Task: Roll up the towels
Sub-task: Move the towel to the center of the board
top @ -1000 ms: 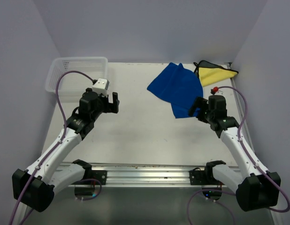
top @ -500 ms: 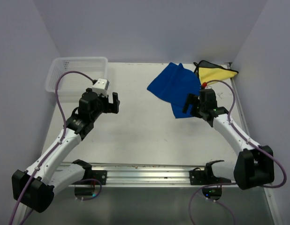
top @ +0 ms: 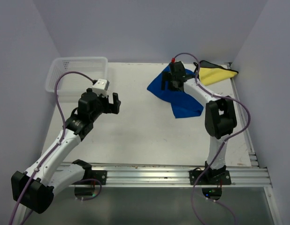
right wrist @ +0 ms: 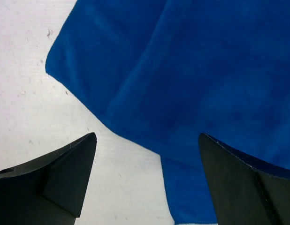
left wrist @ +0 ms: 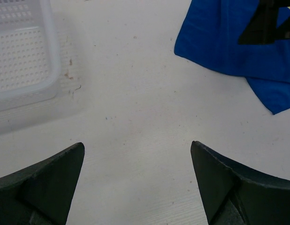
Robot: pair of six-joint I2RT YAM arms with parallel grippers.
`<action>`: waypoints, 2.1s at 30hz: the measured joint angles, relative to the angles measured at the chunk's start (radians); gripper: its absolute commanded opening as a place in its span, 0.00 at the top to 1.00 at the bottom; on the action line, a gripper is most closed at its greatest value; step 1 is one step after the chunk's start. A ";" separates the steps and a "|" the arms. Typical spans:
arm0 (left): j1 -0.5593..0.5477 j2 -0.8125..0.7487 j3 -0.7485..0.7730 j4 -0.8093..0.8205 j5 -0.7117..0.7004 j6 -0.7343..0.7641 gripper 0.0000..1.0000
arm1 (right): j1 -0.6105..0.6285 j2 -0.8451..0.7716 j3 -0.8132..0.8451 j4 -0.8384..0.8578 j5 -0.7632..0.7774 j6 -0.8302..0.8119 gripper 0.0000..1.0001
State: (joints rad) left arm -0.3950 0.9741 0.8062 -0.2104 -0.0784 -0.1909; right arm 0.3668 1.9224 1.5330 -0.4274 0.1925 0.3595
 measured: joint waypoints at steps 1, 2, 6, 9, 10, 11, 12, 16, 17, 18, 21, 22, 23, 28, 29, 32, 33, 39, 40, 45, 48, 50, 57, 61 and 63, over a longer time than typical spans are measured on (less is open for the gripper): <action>0.000 -0.002 0.000 0.000 0.003 0.000 0.00 | 0.007 0.047 0.051 -0.015 0.003 -0.010 0.09; 0.000 -0.003 0.000 0.000 0.006 0.000 0.01 | 0.016 0.095 0.100 -0.025 0.004 -0.020 0.17; 0.000 -0.005 0.000 0.000 0.027 -0.008 0.00 | 0.064 0.239 0.251 -0.061 -0.010 -0.060 0.28; 0.000 -0.006 0.000 0.000 0.042 -0.009 0.00 | 0.109 0.323 0.344 -0.077 -0.013 -0.089 0.30; 0.000 -0.006 0.000 0.000 0.046 -0.009 0.01 | 0.125 0.347 0.369 -0.077 -0.016 -0.098 0.30; 0.000 -0.006 0.000 0.000 0.047 -0.009 0.00 | 0.141 0.370 0.394 -0.082 -0.018 -0.108 0.30; 0.000 -0.006 0.000 0.000 0.050 -0.009 0.00 | 0.158 0.396 0.429 -0.089 -0.018 -0.117 0.30; 0.000 -0.006 0.000 0.000 0.056 -0.009 0.00 | 0.205 0.486 0.559 -0.109 -0.005 -0.141 0.39; 0.000 -0.006 0.000 0.000 0.058 -0.010 0.00 | 0.213 0.503 0.579 -0.108 0.009 -0.145 0.42; 0.000 -0.006 0.000 0.000 0.064 -0.010 0.00 | 0.217 0.512 0.586 -0.108 0.023 -0.146 0.42; 0.000 -0.006 0.000 0.000 0.076 -0.011 0.00 | 0.219 0.529 0.588 -0.110 0.077 -0.153 0.42; 0.000 -0.006 0.000 0.000 0.080 -0.011 0.00 | 0.216 0.537 0.591 -0.112 0.090 -0.155 0.42; 0.000 -0.006 0.000 0.000 0.083 -0.012 0.01 | 0.212 0.544 0.596 -0.113 0.101 -0.158 0.42; 0.000 -0.006 0.000 0.000 0.101 -0.018 0.01 | 0.196 0.577 0.627 -0.112 0.132 -0.163 0.43; 0.000 -0.006 0.000 0.000 0.103 -0.018 0.00 | 0.195 0.577 0.627 -0.111 0.132 -0.164 0.43; 0.000 -0.006 0.000 0.001 0.110 -0.019 0.00 | 0.189 0.585 0.637 -0.111 0.131 -0.165 0.44; 0.000 -0.006 0.000 0.000 0.112 -0.019 0.00 | 0.188 0.592 0.649 -0.110 0.130 -0.164 0.45; 0.000 -0.006 0.000 0.001 0.124 -0.026 0.00 | 0.179 0.609 0.668 -0.093 0.103 -0.152 0.65; 0.000 -0.006 0.000 0.000 0.125 -0.026 0.00 | 0.177 0.608 0.666 -0.088 0.096 -0.153 0.72; 0.000 -0.006 0.000 0.000 0.128 -0.027 0.00 | 0.169 0.608 0.657 -0.069 0.069 -0.161 0.90; 0.000 -0.005 0.000 0.000 0.131 -0.027 0.00 | 0.168 0.597 0.636 -0.051 0.050 -0.163 0.98; 0.000 -0.005 0.000 0.001 0.134 -0.027 0.00 | 0.165 0.570 0.594 -0.044 0.024 -0.160 1.00; 0.000 -0.006 0.000 0.000 0.135 -0.033 0.00 | 0.174 0.377 0.440 -0.116 -0.020 -0.143 1.00; 0.000 -0.006 0.000 0.001 0.137 -0.035 0.00 | 0.177 0.193 0.436 -0.158 0.047 -0.134 1.00; 0.000 -0.006 0.000 0.004 0.148 -0.038 0.03 | 0.167 0.074 0.434 -0.164 0.089 -0.123 1.00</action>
State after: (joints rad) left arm -0.3954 0.9684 0.8062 -0.2066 0.0696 -0.2287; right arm 0.5335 1.9961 1.9667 -0.5919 0.2810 0.2363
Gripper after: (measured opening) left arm 0.994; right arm 0.039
